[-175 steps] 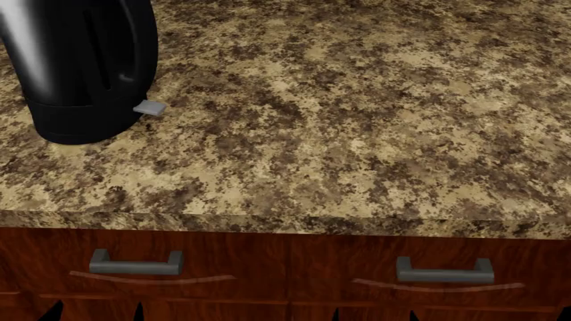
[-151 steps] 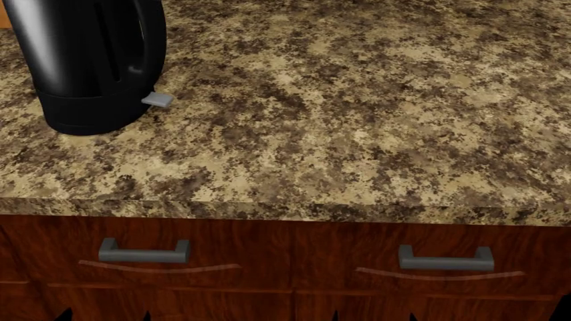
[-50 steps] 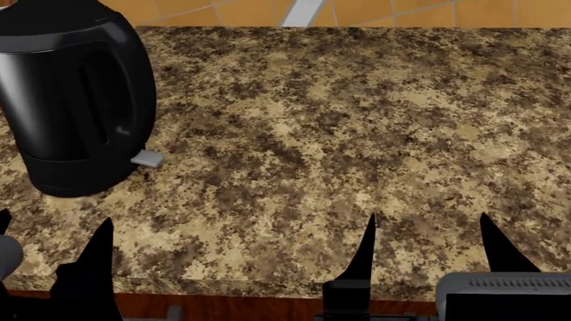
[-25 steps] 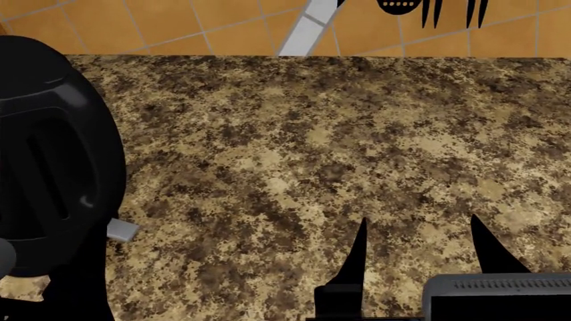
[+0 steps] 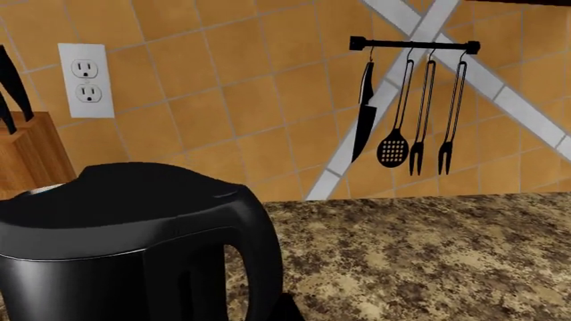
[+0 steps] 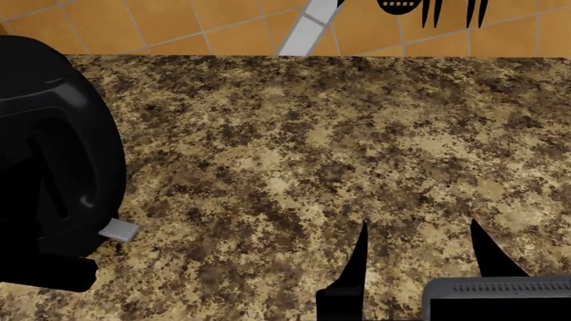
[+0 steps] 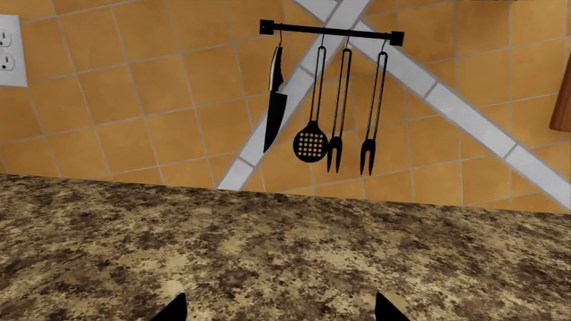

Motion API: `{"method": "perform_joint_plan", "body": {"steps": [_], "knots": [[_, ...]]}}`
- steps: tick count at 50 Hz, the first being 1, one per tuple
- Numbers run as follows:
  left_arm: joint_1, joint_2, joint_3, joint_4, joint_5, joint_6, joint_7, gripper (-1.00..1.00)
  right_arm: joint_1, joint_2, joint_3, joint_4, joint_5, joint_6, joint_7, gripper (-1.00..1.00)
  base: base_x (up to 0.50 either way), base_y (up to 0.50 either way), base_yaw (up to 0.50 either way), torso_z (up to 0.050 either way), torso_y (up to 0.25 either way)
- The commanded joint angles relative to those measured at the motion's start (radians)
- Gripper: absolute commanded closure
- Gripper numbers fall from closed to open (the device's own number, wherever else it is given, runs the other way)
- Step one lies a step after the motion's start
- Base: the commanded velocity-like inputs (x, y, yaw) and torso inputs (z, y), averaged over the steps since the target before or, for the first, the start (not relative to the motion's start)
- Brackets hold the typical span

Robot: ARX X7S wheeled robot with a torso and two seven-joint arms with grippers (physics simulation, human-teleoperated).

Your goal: Press the button to open the lid of the electric kettle.

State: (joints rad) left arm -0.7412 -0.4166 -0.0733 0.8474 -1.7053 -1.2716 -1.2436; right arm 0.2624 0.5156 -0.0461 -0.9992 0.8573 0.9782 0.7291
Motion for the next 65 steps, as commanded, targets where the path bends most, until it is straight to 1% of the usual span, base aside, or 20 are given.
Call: {"method": "perform_joint_plan", "body": {"steps": [1, 4, 6, 10, 12, 14, 16, 17, 18, 19, 22, 25, 27, 28, 31, 37, 45, 52, 60, 65], "knots": [[-0.256, -0.027, 0.073, -0.130, -0.080, 0.050, -0.153, 1.00, 0.001, -0.009, 0.006, 0.025, -0.034, -0.020, -0.022, -1.00, 0.00, 0.00, 0.00, 0.000, 0.000], [-0.343, -0.049, 0.109, -0.167, -0.197, 0.090, -0.228, 1.00, -0.004, -0.008, 0.000, 0.029, -0.040, -0.029, -0.025, -1.00, 0.00, 0.00, 0.00, 0.000, 0.000], [-0.372, -0.061, 0.126, -0.188, -0.241, 0.115, -0.267, 1.00, -0.006, -0.008, -0.006, 0.032, -0.044, -0.033, -0.026, -1.00, 0.00, 0.00, 0.00, 0.000, 0.000], [-0.439, -0.089, 0.167, -0.230, -0.319, 0.133, -0.283, 1.00, -0.009, -0.007, -0.009, 0.033, -0.044, -0.037, -0.024, -1.00, 0.00, 0.00, 0.00, 0.000, 0.000], [-0.499, -0.109, 0.208, -0.264, -0.380, 0.139, -0.291, 1.00, -0.014, -0.006, -0.012, 0.040, -0.050, -0.046, -0.029, -1.00, 0.00, 0.00, 0.00, 0.000, 0.000], [-0.543, -0.128, 0.242, -0.305, -0.405, 0.130, -0.285, 1.00, -0.015, -0.005, -0.012, 0.041, -0.048, -0.049, -0.030, -1.00, 0.00, 0.00, 0.00, 0.000, 0.000], [-0.556, -0.142, 0.250, -0.351, -0.411, 0.125, -0.263, 1.00, -0.014, -0.004, -0.009, 0.038, -0.039, -0.046, -0.027, -1.00, 0.00, 0.00, 0.00, 0.000, 0.000], [-0.542, -0.136, 0.228, -0.367, -0.408, 0.149, -0.251, 1.00, -0.012, -0.004, -0.006, 0.036, -0.033, -0.043, -0.023, -1.00, 0.00, 0.00, 0.00, 0.000, 0.000], [-0.543, -0.152, 0.247, -0.411, -0.425, 0.146, -0.253, 1.00, -0.013, -0.005, -0.009, 0.041, -0.036, -0.049, -0.028, -1.00, 0.00, 0.00, 0.00, 0.000, 0.000], [-0.560, -0.148, 0.248, -0.426, -0.453, 0.164, -0.252, 1.00, -0.015, -0.006, -0.015, 0.047, -0.041, -0.054, -0.031, -1.00, 0.00, 0.00, 0.00, 0.000, 0.000], [-0.648, -0.160, 0.322, -0.477, -0.547, 0.177, -0.286, 1.00, -0.019, -0.006, -0.012, 0.050, -0.035, -0.058, -0.033, -1.00, 0.00, 0.00, 0.00, 0.000, 0.000], [-0.722, -0.199, 0.393, -0.523, -0.618, 0.182, -0.307, 1.00, -0.021, 0.000, 0.008, 0.045, -0.013, -0.054, -0.026, -1.00, 0.00, 0.00, 0.00, 0.000, 0.000], [-0.823, -0.247, 0.473, -0.554, -0.695, 0.208, -0.321, 1.00, -0.022, 0.002, 0.016, 0.046, -0.006, -0.054, -0.022, -1.00, 0.00, 0.00, 0.00, 0.000, 0.000], [-0.875, -0.273, 0.521, -0.571, -0.714, 0.193, -0.320, 1.00, -0.024, 0.002, 0.013, 0.049, -0.011, -0.058, -0.025, -1.00, 0.00, 0.00, 0.00, 0.000, 0.000], [-0.948, -0.322, 0.602, -0.622, -0.751, 0.175, -0.309, 1.00, -0.028, 0.001, 0.004, 0.057, -0.017, -0.067, -0.032, -1.00, 0.00, 0.00, 0.00, 0.000, 0.000], [-0.939, -0.349, 0.640, -0.668, -0.709, 0.142, -0.261, 1.00, -0.029, 0.003, -0.004, 0.060, -0.013, -0.068, -0.034, -1.00, 0.00, 0.00, 0.00, 0.000, 0.000], [-0.904, -0.322, 0.628, -0.773, -0.583, 0.114, -0.150, 1.00, -0.039, 0.006, -0.020, 0.076, -0.036, -0.090, -0.048, -1.00, 0.00, 0.00, 0.00, 0.000, 0.000], [-0.825, -0.315, 0.606, -0.810, -0.453, 0.103, -0.041, 1.00, -0.041, 0.006, -0.031, 0.080, -0.044, -0.099, -0.050, -1.00, 0.00, 0.00, 0.00, 0.000, 0.000], [-0.889, -0.278, 0.628, -0.901, -0.407, 0.072, 0.009, 1.00, -0.038, 0.006, -0.041, 0.084, -0.043, -0.098, -0.047, -1.00, 0.00, 0.00, 0.00, 0.000, 0.000], [-0.875, -0.257, 0.641, -0.893, -0.415, 0.077, 0.014, 1.00, -0.039, 0.008, -0.037, 0.087, -0.037, -0.100, -0.044, -1.00, 0.00, 0.00, 0.00, 0.000, 0.000]]}}
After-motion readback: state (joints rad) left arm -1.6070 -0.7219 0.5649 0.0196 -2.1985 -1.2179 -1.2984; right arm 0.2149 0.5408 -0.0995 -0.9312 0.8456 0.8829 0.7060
